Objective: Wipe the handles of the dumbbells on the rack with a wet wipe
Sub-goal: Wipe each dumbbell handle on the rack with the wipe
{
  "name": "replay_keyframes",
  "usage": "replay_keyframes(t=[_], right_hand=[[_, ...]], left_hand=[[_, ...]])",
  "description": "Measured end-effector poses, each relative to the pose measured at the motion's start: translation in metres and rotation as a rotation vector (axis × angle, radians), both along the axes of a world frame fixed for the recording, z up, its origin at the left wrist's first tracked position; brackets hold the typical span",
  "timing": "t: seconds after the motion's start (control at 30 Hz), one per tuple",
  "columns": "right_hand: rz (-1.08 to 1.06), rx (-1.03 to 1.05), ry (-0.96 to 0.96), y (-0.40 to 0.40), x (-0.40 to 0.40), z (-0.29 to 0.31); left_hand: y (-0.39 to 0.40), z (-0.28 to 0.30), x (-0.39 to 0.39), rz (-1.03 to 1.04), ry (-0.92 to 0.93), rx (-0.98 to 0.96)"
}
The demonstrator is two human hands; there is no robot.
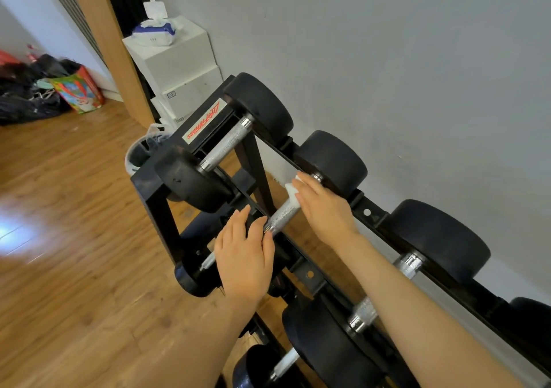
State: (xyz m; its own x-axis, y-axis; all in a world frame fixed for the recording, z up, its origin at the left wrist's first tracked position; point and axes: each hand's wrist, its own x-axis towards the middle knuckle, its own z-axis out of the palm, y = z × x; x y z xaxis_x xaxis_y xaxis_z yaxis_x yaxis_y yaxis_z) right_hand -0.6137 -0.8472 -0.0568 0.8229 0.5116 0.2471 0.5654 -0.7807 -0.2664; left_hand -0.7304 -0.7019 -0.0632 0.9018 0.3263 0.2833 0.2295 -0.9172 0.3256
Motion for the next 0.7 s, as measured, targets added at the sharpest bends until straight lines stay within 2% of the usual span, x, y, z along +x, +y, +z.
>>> replay_keyframes(t=[0.13, 0.3, 0.47, 0.6, 0.7], right_hand=[[0.036, -0.063, -0.018, 0.001, 0.000, -0.004], [-0.070, -0.130, -0.001, 0.004, -0.001, 0.005], [0.024, -0.241, -0.081, 0.007, -0.009, 0.012], [-0.096, -0.231, -0.096, 0.008, -0.001, 0.016], [-0.069, -0.222, -0.074, 0.011, -0.008, 0.007]], left_hand=[[0.001, -0.002, -0.001, -0.007, -0.034, 0.033], [0.001, -0.005, -0.001, -0.008, -0.054, 0.044], [0.002, -0.007, -0.001, -0.022, -0.046, 0.041], [0.003, -0.007, -0.002, -0.032, -0.048, 0.044], [0.003, -0.005, -0.002, -0.034, -0.052, 0.045]])
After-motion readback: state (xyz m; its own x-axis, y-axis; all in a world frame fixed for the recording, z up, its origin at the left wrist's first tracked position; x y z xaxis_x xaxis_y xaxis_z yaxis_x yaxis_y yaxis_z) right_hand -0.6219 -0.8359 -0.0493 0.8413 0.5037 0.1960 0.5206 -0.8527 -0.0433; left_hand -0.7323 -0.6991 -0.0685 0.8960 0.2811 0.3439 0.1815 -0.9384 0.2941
